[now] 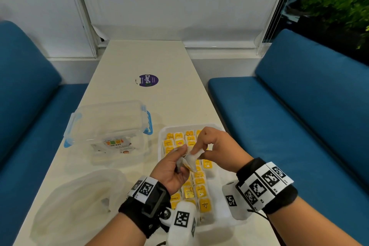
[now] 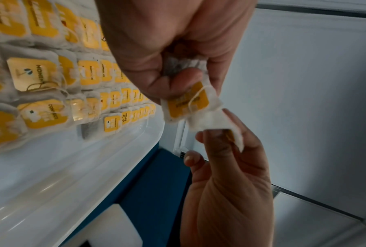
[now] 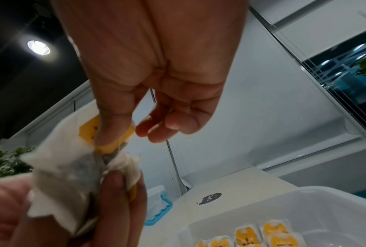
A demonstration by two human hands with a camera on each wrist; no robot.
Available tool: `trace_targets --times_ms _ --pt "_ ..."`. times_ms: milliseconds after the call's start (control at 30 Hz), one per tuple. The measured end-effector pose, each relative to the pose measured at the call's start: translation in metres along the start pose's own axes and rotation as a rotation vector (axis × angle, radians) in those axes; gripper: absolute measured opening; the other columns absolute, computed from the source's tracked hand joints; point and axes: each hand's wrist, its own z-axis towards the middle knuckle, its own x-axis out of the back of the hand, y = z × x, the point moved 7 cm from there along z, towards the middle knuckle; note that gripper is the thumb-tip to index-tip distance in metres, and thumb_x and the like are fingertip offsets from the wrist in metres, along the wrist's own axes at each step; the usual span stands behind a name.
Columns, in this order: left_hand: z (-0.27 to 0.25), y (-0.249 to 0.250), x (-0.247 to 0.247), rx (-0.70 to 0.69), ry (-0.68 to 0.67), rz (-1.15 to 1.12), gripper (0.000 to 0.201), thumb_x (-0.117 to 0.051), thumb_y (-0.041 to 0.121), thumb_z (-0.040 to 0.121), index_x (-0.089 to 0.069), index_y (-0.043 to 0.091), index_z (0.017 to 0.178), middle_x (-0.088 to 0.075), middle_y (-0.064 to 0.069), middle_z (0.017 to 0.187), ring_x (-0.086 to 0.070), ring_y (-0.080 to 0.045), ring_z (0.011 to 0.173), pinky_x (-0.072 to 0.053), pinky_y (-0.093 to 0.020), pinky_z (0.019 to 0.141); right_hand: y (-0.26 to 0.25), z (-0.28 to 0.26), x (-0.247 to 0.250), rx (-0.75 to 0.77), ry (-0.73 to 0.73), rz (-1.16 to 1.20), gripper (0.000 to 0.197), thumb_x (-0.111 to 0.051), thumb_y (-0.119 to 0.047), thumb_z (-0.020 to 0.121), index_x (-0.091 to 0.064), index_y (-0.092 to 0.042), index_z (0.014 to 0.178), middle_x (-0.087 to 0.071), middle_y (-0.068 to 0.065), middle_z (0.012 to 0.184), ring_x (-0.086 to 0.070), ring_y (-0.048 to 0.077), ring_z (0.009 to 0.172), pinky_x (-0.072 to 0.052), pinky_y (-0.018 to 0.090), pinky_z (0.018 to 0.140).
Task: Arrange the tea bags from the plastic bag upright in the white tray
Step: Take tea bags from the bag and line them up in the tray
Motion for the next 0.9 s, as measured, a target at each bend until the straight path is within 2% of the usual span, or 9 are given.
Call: trace_targets --times_ms 133,200,333,500,600,700,833,900 --pt "0.002 0.004 0.009 -0.009 0.048 -0.031 0.011 -0.061 0.020 0.085 -0.054 0.012 0.084 -0.057 -0.005 0.062 -0.052 -0.009 0.037 -0.035 -0.012 0.028 -0.004 0.000 0.004 0.002 0.031 0.041 0.013 -0.078 -0.011 0.072 -0.074 -0.020 0.080 -0.054 -0.012 0.087 -0.055 0.007 0.084 -0.044 0.012 0.077" --pt "0.002 0.007 0.013 -0.004 0.073 -0.042 0.011 -0.060 0.020 0.087 -0.055 0.011 0.084 -0.057 -0.006 0.066 -0.051 -0.010 0.036 -0.034 -0.012 0.027 -0.004 0.000 0.006 -0.032 0.041 0.082 0.009 -0.074 -0.011 0.077 -0.071 -0.018 0.080 -0.060 -0.012 0.083 -0.056 0.002 0.074 -0.045 0.010 0.071" --pt "0.000 0.010 0.021 0.000 0.128 -0.046 0.014 -0.058 0.020 0.088 -0.054 0.009 0.081 -0.055 -0.004 0.050 -0.049 -0.009 0.032 -0.033 -0.011 0.026 0.012 -0.001 0.015 -0.219 0.073 0.102 0.009 -0.066 -0.012 0.085 -0.066 -0.020 0.081 -0.058 -0.016 0.054 -0.051 -0.002 0.046 -0.042 0.010 0.053" --pt "-0.002 0.007 0.026 0.013 0.142 -0.059 0.013 -0.060 0.020 0.087 -0.056 0.011 0.078 -0.059 -0.004 0.048 -0.054 -0.011 0.033 -0.034 -0.011 0.027 0.021 -0.002 0.021 -0.360 0.026 0.007 0.007 -0.071 -0.013 0.082 -0.066 -0.017 0.086 -0.058 -0.007 0.061 -0.049 -0.003 0.039 -0.037 0.006 0.042" --pt "-0.002 0.006 0.028 0.008 0.166 -0.055 0.012 -0.062 0.019 0.086 -0.058 0.010 0.080 -0.059 -0.005 0.050 -0.054 -0.012 0.035 -0.036 -0.012 0.028 0.019 -0.004 0.023 -0.395 -0.015 0.045 0.005 -0.071 -0.011 0.081 -0.068 -0.015 0.082 -0.057 -0.006 0.057 -0.047 -0.001 0.035 -0.037 0.013 0.040" --pt "-0.001 0.006 0.031 0.005 0.179 -0.066 0.011 -0.064 0.019 0.085 -0.058 0.010 0.080 -0.059 -0.006 0.057 -0.055 -0.012 0.037 -0.036 -0.012 0.029 0.023 -0.006 0.020 -0.424 -0.114 -0.170 0.008 -0.069 -0.019 0.083 -0.070 -0.011 0.083 -0.053 -0.010 0.059 -0.048 0.000 0.042 -0.034 0.009 0.044" --pt "-0.002 0.005 0.033 0.014 0.185 -0.065 0.012 -0.063 0.020 0.085 -0.057 0.011 0.080 -0.057 -0.007 0.073 -0.055 -0.012 0.038 -0.036 -0.012 0.029 0.034 -0.007 0.013 -0.490 -0.220 -0.400 0.017 -0.064 -0.023 0.088 -0.071 -0.008 0.092 -0.053 -0.009 0.067 -0.049 0.007 0.063 -0.031 0.014 0.051" --pt "-0.003 0.003 0.034 0.021 0.189 -0.060 0.013 -0.063 0.020 0.086 -0.056 0.011 0.080 -0.056 -0.007 0.075 -0.054 -0.012 0.039 -0.036 -0.013 0.029 0.036 -0.007 0.009 -0.524 -0.276 -0.392 0.016 -0.060 -0.021 0.090 -0.070 -0.008 0.091 -0.057 -0.005 0.070 -0.050 0.006 0.060 -0.035 0.014 0.053"
